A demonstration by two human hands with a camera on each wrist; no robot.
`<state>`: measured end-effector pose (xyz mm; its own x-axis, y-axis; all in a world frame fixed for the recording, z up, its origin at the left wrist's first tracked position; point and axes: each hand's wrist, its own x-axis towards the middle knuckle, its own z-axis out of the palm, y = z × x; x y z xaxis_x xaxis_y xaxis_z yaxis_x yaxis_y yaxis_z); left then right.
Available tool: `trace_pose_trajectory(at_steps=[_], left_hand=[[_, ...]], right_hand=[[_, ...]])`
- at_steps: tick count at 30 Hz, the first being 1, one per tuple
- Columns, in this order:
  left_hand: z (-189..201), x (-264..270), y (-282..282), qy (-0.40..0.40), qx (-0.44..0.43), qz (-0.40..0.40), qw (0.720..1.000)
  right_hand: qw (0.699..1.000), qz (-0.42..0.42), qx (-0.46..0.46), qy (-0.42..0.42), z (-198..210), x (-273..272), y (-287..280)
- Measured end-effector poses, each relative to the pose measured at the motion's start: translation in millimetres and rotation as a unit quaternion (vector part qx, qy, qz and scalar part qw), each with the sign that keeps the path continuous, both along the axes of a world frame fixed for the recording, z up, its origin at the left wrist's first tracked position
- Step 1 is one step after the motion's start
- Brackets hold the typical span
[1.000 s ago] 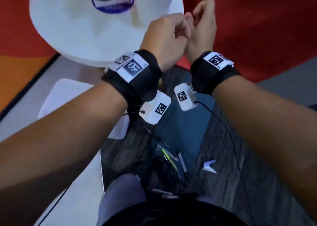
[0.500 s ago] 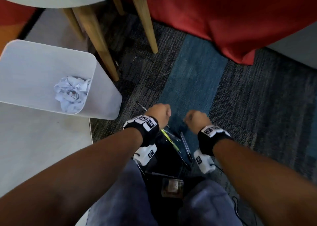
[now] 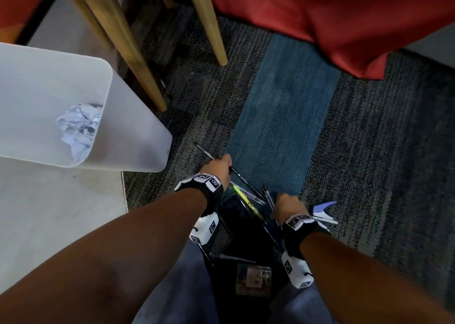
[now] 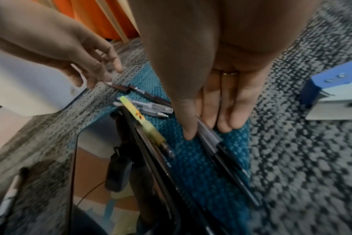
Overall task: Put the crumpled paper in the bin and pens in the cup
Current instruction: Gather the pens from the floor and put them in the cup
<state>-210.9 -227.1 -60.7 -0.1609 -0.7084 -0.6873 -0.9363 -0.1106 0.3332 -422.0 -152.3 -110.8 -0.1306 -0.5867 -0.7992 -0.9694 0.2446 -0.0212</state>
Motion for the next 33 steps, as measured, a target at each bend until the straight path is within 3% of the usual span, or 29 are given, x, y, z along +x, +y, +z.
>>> trace_pose_trajectory(at_steps=[5,8,13,18,21,24,27,30,33], left_hand=[[-11,-15,5,0.018,-0.016,-0.113,0.993],[-12,-24,4,0.019,-0.024,-0.193,0.981],[-13,-34,-3,-0.019,-0.002,-0.234,0.972],[-21,-40,-4,-0.049,0.010,-0.225,0.973],[-23,-43,-5,-0.061,0.019,-0.233,0.970],[-25,-42,-7,-0.072,0.014,-0.246,0.967],[-24,-35,-10,-0.068,-0.009,-0.249,0.966],[-10,-24,-19,-0.050,-0.024,-0.219,0.974],[9,-14,-31,-0.025,-0.021,-0.173,0.984]], right_hand=[[1.000,-0.003,0.010,-0.001,2,3,-1],[0.997,-0.068,0.026,-0.032,13,-1,-7],[0.973,-0.199,0.003,-0.117,19,-17,-12],[0.913,-0.313,-0.052,-0.258,32,-16,-15],[0.895,-0.318,-0.079,-0.301,46,-11,-21],[0.843,-0.384,-0.080,-0.368,59,-7,-31],[0.802,-0.442,-0.084,-0.393,61,-5,-40],[0.779,-0.482,-0.090,-0.391,69,-2,-49],[0.729,-0.543,-0.079,-0.409,85,1,-66]])
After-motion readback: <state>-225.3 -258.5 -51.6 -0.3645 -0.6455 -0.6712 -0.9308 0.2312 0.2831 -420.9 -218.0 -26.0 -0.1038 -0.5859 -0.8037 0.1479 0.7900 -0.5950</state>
